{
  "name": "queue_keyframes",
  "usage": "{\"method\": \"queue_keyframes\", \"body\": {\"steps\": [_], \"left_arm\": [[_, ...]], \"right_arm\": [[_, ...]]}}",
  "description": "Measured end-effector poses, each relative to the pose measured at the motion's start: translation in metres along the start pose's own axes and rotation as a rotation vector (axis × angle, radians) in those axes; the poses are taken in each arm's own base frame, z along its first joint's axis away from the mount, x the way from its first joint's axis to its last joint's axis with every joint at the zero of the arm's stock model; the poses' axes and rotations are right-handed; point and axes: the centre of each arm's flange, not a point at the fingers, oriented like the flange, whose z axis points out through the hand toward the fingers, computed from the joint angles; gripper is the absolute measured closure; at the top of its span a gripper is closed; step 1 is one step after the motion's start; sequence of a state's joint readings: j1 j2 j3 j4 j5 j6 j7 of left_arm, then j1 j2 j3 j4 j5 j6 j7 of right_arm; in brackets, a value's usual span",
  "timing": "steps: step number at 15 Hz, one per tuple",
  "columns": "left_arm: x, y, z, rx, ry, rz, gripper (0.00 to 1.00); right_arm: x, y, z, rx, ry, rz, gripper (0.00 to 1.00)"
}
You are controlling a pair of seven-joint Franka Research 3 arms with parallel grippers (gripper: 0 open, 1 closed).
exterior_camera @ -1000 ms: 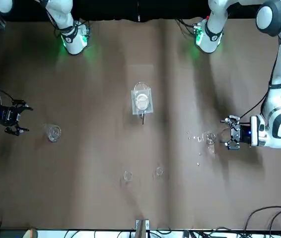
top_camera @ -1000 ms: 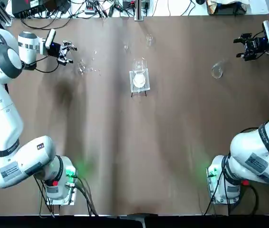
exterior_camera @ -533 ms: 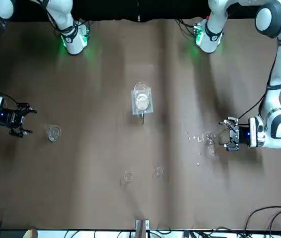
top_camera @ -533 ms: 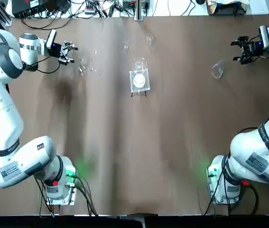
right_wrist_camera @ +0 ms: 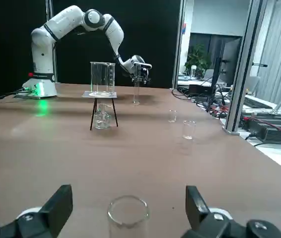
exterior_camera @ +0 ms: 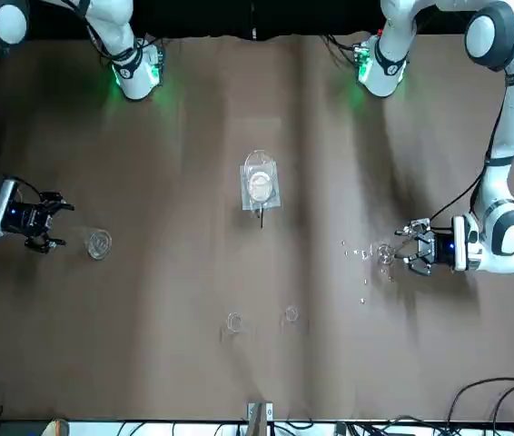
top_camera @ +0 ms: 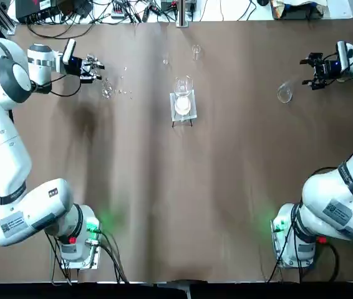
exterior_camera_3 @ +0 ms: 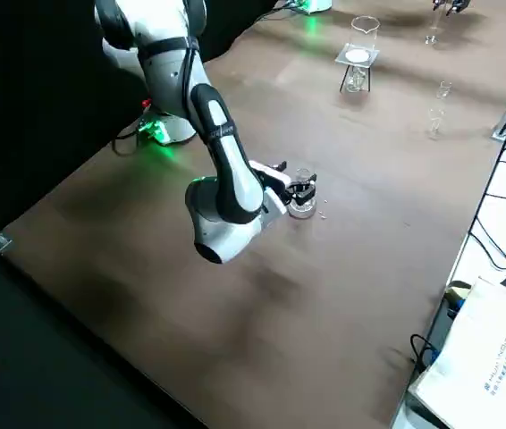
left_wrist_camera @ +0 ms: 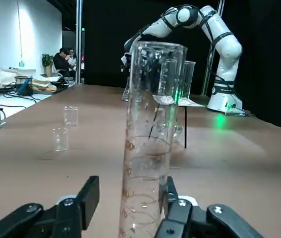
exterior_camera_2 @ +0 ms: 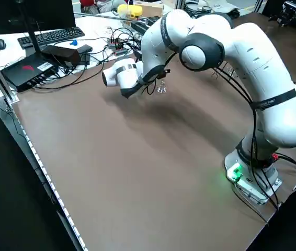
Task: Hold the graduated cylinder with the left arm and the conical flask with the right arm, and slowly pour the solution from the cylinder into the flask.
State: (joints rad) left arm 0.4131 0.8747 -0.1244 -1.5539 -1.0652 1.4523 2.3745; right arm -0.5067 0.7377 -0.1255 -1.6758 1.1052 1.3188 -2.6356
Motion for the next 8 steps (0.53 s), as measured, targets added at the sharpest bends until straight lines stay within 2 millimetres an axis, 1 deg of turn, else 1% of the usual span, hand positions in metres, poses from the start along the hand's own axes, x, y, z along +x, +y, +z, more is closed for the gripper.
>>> {"method": "queue_keyframes", "body": {"steps": [1, 2, 4, 5, 7, 8], "left_arm": [[0.0, 0.0, 0.0, 0.0, 0.0, 0.0, 0.41], [0.0, 0.0, 0.0, 0.0, 0.0, 0.0, 0.52], [0.0, 0.0, 0.0, 0.0, 0.0, 0.0, 0.55], [0.0, 0.0, 0.0, 0.0, 0.0, 0.001, 0.6], [0.0, 0.0, 0.0, 0.0, 0.0, 0.001, 0.63], [0.0, 0.0, 0.0, 0.001, 0.0, 0.001, 0.63]], "right_arm": [[-0.007, -0.001, 0.002, -0.007, 0.01, -0.001, 0.0], [-0.014, -0.003, 0.004, -0.012, 0.019, -0.001, 0.0], [-0.024, -0.005, 0.007, -0.019, 0.031, 0.006, 0.0], [-0.026, -0.006, 0.008, -0.021, 0.035, 0.009, 0.0], [-0.028, -0.005, 0.009, -0.024, 0.038, 0.01, 0.0], [-0.028, -0.005, 0.009, -0.024, 0.038, 0.009, 0.0]]}}
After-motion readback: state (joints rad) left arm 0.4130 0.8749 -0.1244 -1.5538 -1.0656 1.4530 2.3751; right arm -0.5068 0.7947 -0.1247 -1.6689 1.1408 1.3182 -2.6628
